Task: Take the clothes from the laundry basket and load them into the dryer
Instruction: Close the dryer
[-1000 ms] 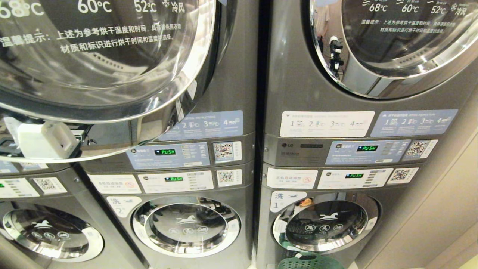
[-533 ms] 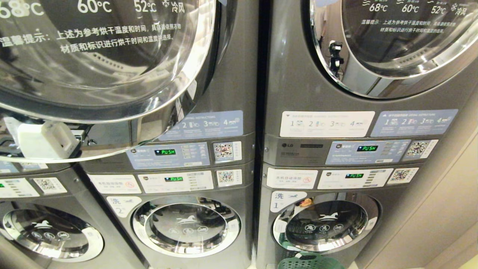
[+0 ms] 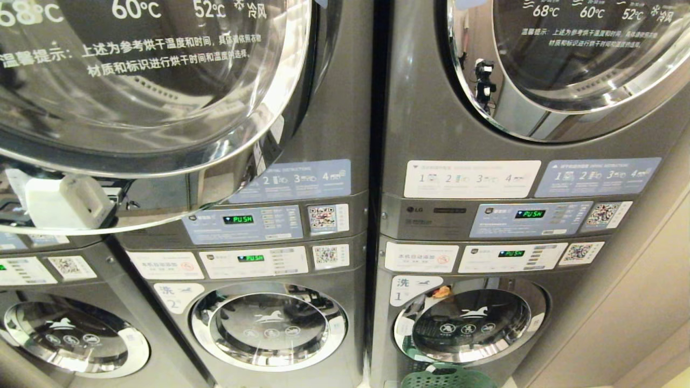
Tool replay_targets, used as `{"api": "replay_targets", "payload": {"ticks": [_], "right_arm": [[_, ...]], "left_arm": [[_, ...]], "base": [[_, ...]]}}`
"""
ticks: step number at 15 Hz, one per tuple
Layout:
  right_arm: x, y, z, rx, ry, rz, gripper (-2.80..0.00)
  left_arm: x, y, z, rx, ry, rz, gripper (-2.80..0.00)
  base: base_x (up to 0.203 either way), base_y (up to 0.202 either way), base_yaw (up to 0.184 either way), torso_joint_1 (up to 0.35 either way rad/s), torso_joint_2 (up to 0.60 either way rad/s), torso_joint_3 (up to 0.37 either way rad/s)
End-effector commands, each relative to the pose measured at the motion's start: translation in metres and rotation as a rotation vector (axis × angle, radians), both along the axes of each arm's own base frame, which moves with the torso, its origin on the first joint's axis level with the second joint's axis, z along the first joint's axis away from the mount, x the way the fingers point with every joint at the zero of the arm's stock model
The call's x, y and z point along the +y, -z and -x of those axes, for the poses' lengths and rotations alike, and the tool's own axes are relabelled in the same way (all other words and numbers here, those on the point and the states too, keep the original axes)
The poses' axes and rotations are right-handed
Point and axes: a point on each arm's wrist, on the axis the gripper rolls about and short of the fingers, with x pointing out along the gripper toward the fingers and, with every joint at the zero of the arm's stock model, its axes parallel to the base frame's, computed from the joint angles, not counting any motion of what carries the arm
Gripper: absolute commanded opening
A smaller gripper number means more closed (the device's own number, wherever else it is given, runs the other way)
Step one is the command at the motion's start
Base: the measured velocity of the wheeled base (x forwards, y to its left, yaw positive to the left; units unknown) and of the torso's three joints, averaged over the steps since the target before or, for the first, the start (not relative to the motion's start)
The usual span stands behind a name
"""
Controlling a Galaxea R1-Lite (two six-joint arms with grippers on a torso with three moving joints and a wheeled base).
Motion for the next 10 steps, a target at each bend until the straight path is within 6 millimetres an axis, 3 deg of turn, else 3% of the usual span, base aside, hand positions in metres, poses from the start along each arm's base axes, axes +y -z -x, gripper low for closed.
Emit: {"api": "replay_targets", "payload": {"ticks": [1,4,7,10], "right_arm": [[0.0000,0.0016,-0.0005,0.006,-0.001,0.000,-2.80],[0.0001,0.0016,-0.0005,0.006,-0.001,0.000,-2.80],[0.0000,0.0016,-0.0005,0.006,-0.003,-0.003,-2.80],[0.0000,0.0015,-0.0005,0.005,-0.003,-0.009,-2.80]], "left_arm": [[0.0000,0.0084,-0.0024,0.031,-0.001,0.003,-2.80],[0.0000,0.0084,-0.0024,0.030,-0.002,0.002,-2.80],[0.0000,0.0086,-0.0024,0.032,-0.001,0.003,-2.80],[0.0000,0.0086,-0.0023,0.031,-0.001,0.003,-2.80]], "base": [[0.000,0.000,0.000,0.000,0.00,0.000],[0.022,0.000,0.000,-0.004,0.00,0.001],[0.152,0.000,0.000,0.013,0.00,-0.003],[0.000,0.000,0.000,-0.010,0.00,0.006]]}}
